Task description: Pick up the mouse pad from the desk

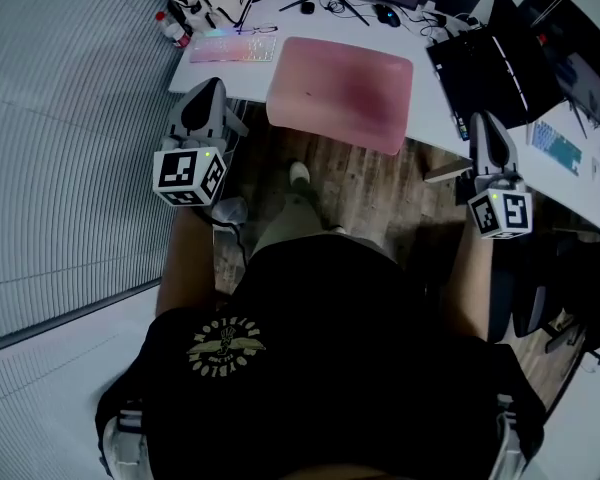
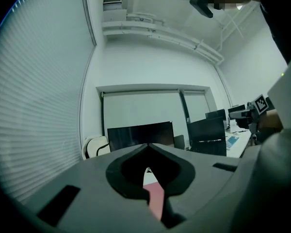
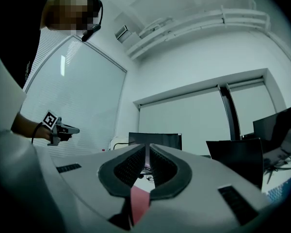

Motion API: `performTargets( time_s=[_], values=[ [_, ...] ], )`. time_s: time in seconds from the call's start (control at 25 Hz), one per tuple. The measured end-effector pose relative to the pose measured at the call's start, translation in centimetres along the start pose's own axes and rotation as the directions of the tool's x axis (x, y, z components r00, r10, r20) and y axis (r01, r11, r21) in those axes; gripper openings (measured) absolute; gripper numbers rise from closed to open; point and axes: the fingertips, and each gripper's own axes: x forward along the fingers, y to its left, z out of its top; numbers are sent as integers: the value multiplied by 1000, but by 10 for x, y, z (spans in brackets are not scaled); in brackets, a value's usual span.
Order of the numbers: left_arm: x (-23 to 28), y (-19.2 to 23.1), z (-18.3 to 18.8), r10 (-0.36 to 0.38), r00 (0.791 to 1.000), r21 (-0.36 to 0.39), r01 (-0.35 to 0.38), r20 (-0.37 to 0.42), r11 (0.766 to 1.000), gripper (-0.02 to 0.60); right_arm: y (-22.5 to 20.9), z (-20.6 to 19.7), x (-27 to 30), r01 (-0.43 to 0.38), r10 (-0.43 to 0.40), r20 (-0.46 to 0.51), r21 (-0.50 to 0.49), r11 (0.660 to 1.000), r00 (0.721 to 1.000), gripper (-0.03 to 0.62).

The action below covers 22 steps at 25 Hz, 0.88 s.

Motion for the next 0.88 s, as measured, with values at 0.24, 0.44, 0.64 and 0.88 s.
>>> performTargets(
  time_s=[0.24, 0.44, 0.64, 0.88],
  values=[
    [25, 0, -45, -6, 999, -21, 5, -52, 1000, 8, -13, -53, 4, 26, -23, -63, 41, 999, 998, 15],
    [42, -2, -82, -20, 993, -41, 15, -114, 999, 8, -18, -100, 9, 36, -26, -144, 68, 997, 989, 26],
    [59, -2, -124, -35, 985, -51, 27, -170, 998, 8, -22, -147, 18, 34, -15, -220, 84, 996, 975, 41],
    [76, 3, -179, -52, 967, -77, 34, -248, 996, 8, -16, -205, 29, 25, 13, -320, 115, 993, 947, 54]
  ],
)
